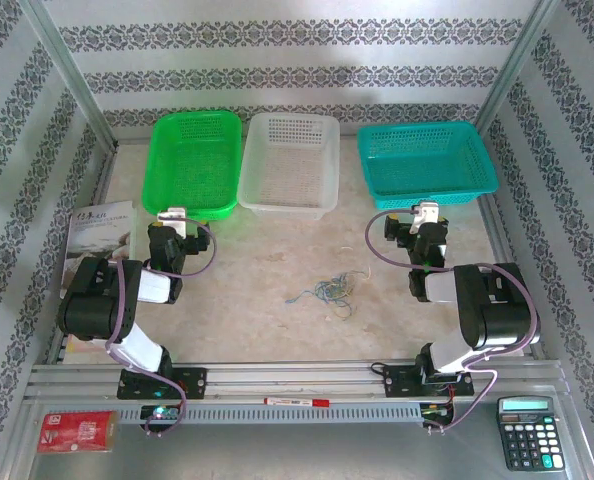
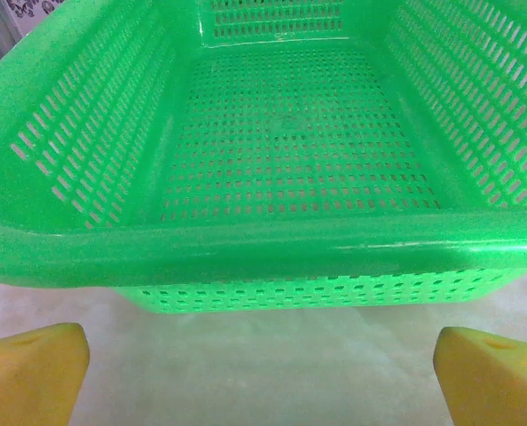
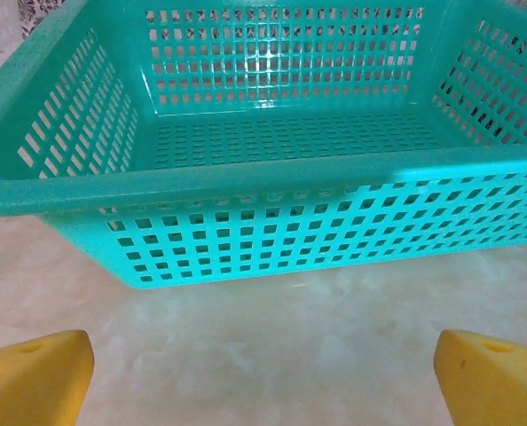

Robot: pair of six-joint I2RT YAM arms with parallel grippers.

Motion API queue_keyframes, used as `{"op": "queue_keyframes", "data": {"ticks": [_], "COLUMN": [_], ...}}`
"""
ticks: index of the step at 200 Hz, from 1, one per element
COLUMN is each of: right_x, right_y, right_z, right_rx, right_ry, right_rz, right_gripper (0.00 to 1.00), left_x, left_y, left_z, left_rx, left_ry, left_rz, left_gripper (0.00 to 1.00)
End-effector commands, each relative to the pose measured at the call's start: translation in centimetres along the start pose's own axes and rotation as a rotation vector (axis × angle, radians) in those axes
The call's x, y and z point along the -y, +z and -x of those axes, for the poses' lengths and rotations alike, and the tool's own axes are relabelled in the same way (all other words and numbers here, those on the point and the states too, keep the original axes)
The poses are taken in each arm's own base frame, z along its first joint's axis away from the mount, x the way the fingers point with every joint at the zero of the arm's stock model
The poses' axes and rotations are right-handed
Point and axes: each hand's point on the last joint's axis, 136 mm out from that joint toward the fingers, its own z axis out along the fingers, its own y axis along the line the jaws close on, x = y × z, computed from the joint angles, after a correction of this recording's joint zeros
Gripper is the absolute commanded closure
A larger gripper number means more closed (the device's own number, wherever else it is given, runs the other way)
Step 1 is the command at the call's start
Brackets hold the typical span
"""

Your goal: Untangle the cables

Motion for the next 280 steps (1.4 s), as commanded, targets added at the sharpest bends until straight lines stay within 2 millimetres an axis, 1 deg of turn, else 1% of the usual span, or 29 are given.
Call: {"op": "queue_keyframes", "data": {"ticks": [1,65,175,196,204,217,226,238,248,264,280], "right_x": [-0.5,-0.6,-0.4,-0.3,0.2,0.8,1.1,1.7,1.9,1.1,-0.4], "right_y": [0.0,0.0,0.2,-0.1,-0.6,-1.9,-2.8,-3.9,-4.7,-6.2,-8.2], "right_z": [1.0,0.9,0.9,1.1,1.9,3.4,3.9,4.5,5.0,5.6,6.0], "right_rx": [0.025,0.025,0.019,0.033,0.054,0.077,0.067,0.035,0.016,-0.025,-0.067], "right_ry": [0.01,0.011,0.025,0.031,0.038,0.044,0.056,0.108,0.186,0.326,0.488], "right_rz": [0.023,0.024,0.033,0.03,0.003,-0.038,-0.056,-0.083,-0.09,-0.036,0.07], "right_gripper": [0.02,0.02,0.02,0.02,0.02,0.02,0.02,0.02,0.02,0.02,0.02], "left_x": [0.0,-0.2,-0.3,-0.2,-0.4,-1.4,-2.0,-2.5,-3.1,-4.1,-4.7], "left_y": [-0.2,0.1,0.2,0.0,-0.4,-1.4,-2.1,-2.9,-3.5,-4.7,-6.1], "left_z": [0.7,0.7,0.6,0.8,1.1,2.0,2.6,3.2,3.8,4.8,6.0], "left_rx": [0.029,0.008,0.005,0.018,0.028,0.05,0.058,0.057,0.052,0.055,0.055], "left_ry": [-0.01,-0.019,-0.022,-0.021,-0.025,-0.043,-0.061,-0.078,-0.1,-0.168,-0.246], "left_rz": [-0.014,-0.004,-0.005,-0.009,-0.001,0.048,0.078,0.105,0.135,0.185,0.21], "left_gripper": [0.0,0.0,0.0,0.0,0.0,0.0,0.0,0.0,0.0,0.0,0.0]}}
